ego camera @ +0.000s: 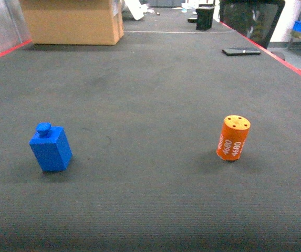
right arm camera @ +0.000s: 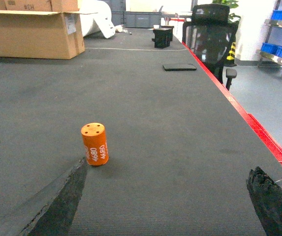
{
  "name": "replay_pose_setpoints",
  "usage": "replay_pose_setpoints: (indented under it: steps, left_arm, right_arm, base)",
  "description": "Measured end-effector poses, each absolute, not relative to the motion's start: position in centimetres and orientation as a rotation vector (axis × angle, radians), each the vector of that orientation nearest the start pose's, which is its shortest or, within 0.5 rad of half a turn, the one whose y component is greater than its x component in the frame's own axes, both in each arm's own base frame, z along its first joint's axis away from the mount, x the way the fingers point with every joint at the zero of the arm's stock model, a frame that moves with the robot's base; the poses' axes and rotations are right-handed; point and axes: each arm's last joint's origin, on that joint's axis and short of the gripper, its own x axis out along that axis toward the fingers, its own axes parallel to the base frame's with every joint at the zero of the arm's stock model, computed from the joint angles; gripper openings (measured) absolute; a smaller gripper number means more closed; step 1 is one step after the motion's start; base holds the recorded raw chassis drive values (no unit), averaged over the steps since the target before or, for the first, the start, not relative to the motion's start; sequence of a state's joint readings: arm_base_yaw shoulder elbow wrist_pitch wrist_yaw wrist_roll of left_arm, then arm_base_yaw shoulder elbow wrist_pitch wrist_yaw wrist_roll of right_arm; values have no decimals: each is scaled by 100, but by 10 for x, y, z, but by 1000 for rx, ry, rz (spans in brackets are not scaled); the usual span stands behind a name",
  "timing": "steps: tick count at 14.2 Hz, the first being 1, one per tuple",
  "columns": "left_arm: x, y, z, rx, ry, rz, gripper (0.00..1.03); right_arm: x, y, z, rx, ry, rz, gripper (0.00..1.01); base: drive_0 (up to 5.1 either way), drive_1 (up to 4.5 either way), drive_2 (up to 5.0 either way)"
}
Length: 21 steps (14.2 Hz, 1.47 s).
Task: Sort blue parts and orange caps into right shelf containers
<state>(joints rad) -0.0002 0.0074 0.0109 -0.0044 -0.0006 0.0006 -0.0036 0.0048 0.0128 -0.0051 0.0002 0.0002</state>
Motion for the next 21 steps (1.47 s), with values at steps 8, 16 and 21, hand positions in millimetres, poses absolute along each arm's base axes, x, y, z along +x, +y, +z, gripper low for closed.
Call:
replay_pose_setpoints:
  steps: [8, 16, 21]
  left_arm:
    - [98, 0, 166, 1, 7, 10, 98]
    - [270, -33, 151, -4, 127, 150, 98]
    - [326, -58, 105, -15, 267, 93, 98]
  right_arm:
    - [97, 0, 167, 0, -2, -4, 98]
    - [241, 71, 170, 35, 138, 25, 98]
    - [326, 103, 111, -9, 334, 60, 98]
  base:
    - [0, 0, 0]
    - [0, 0, 0]
    - [0, 0, 0]
